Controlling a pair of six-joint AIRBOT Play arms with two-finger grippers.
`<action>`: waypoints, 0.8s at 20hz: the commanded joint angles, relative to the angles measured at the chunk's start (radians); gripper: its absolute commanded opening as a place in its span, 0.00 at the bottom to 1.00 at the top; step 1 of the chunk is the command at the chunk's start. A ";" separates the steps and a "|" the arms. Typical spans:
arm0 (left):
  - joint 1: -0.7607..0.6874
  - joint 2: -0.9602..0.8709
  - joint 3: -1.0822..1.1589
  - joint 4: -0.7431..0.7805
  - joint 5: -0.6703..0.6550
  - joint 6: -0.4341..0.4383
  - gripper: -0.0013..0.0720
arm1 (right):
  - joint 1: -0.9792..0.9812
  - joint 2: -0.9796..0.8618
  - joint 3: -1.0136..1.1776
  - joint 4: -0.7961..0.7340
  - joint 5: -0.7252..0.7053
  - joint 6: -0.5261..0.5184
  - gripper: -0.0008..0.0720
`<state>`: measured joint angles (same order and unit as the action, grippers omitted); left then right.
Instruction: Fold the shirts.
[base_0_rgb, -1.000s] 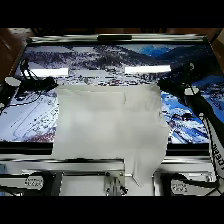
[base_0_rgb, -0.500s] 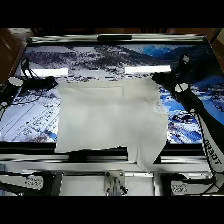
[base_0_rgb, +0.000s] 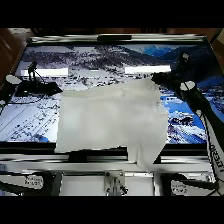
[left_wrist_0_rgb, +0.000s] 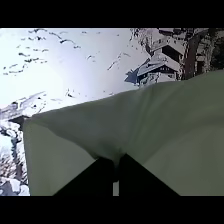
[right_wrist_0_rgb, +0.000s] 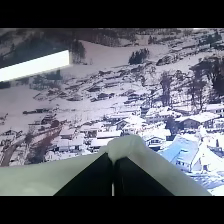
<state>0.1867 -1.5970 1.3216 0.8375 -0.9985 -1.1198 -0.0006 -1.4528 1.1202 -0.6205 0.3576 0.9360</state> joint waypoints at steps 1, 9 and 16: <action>0.021 0.026 0.013 0.001 -0.181 0.010 0.07 | -0.045 0.064 0.000 -0.164 0.173 0.145 0.10; 0.045 0.027 0.011 0.195 -0.431 0.005 0.07 | -0.105 0.067 0.000 -0.583 0.598 0.583 0.10; 0.040 -0.004 0.011 0.217 -0.381 -0.023 0.07 | -0.104 0.040 0.000 -0.669 0.658 0.695 0.10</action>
<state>0.2314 -1.5833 1.3315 1.0359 -1.3903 -1.1168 -0.1036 -1.3968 1.1202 -1.2407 0.9756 1.5684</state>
